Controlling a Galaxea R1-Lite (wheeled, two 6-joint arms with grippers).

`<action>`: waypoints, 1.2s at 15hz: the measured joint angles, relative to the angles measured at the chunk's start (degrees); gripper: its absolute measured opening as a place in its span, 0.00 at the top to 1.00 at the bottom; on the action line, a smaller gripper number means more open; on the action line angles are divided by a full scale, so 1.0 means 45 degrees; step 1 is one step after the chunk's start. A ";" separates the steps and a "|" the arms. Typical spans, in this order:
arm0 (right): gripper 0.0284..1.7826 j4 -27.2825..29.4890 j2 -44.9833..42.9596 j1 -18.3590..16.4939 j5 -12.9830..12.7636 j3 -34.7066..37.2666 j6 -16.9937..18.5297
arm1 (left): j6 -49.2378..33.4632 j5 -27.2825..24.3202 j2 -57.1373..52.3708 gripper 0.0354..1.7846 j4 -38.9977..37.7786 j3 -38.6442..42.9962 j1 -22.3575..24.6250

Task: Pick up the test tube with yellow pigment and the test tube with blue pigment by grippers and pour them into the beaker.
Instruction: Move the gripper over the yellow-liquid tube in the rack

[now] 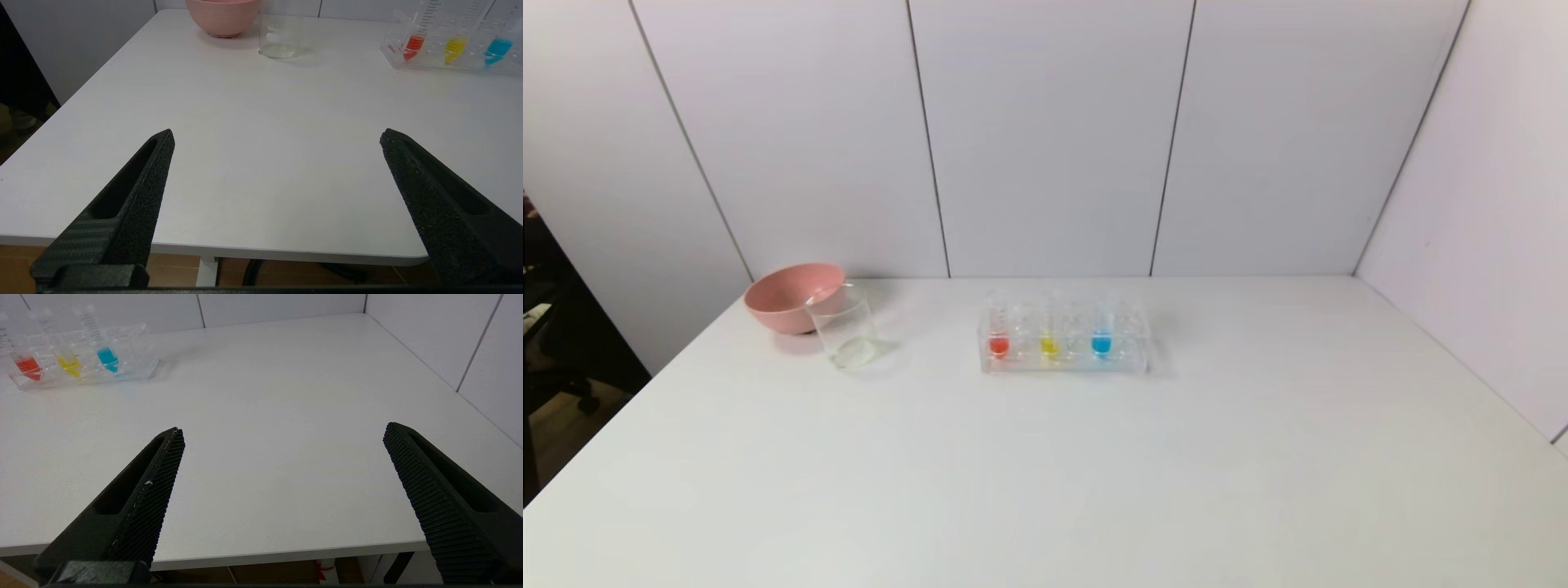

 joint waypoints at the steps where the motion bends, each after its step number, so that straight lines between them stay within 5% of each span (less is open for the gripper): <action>1: 0.00 0.0000 0.0000 0.0000 0.0000 0.0000 -0.0014 | -0.0003 0.0003 0.0000 0.01 -0.0005 0.0000 0.0000; 18: 0.00 -0.0005 0.0000 0.0000 0.0000 0.0000 0.0000 | -0.0008 0.0043 0.0000 0.01 -0.0024 -0.0133 -0.0014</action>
